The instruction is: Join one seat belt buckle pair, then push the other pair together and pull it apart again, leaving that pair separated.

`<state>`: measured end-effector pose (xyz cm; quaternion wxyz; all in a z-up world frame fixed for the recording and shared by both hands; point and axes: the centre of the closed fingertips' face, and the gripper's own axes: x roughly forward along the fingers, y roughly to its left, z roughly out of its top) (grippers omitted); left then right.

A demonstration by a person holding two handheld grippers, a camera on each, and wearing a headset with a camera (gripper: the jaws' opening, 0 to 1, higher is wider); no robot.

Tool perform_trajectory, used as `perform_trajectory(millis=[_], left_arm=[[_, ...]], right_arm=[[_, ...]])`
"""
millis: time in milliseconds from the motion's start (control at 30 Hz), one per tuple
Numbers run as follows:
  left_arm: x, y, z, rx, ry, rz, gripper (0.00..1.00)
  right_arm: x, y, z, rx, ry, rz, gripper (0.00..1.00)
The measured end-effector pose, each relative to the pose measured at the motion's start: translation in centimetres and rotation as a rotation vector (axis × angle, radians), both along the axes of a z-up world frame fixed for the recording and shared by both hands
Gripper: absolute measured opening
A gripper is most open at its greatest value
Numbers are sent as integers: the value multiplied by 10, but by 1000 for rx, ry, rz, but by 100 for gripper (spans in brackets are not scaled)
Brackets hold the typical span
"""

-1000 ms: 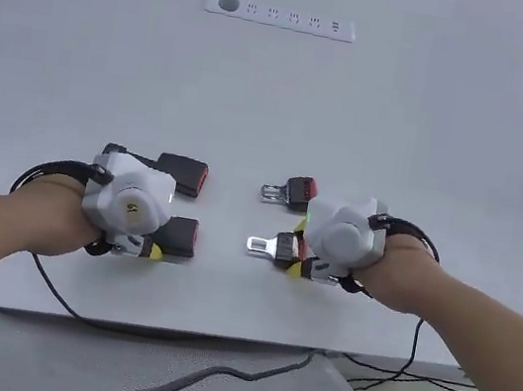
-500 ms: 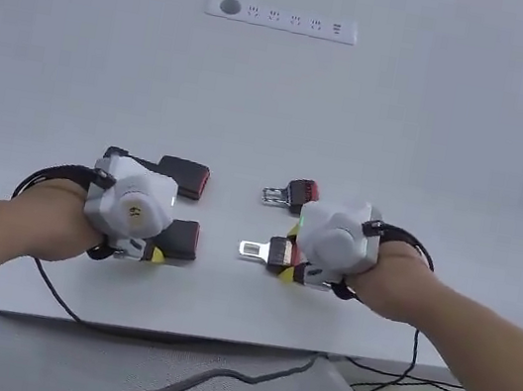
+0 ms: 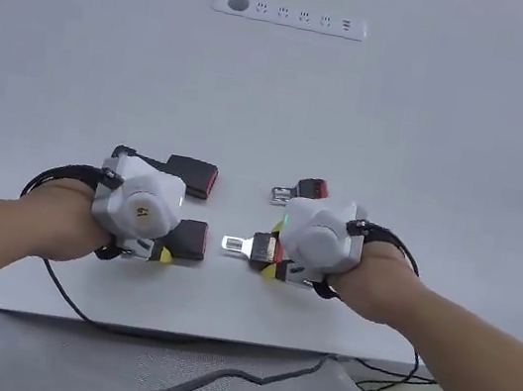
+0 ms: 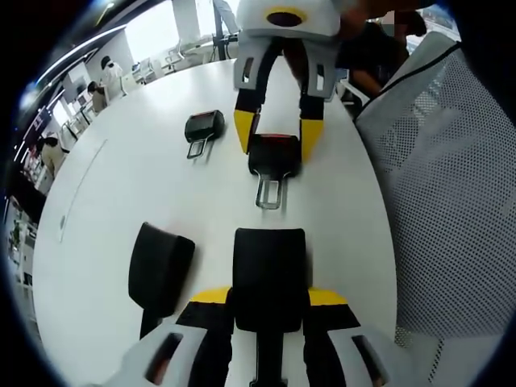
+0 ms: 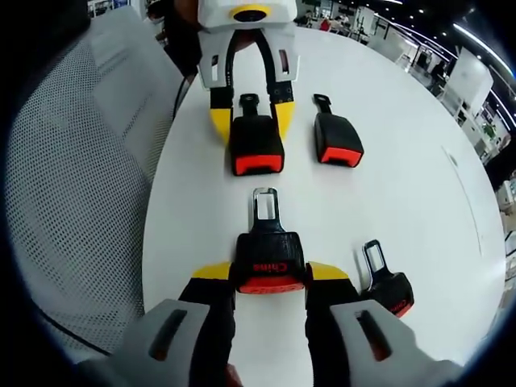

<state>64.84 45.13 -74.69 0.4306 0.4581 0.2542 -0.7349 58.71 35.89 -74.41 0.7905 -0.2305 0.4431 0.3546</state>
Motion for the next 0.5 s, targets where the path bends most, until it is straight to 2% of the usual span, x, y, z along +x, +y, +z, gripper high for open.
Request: perform_trajectory(millis=[267,500], left_arm=[[0,0,0,3,4,0,33],[1,1,0,5,3,11,33]], right_arm=[[7,16,0,11,-9,20,32],[12,18,1,5,-14,21,32]])
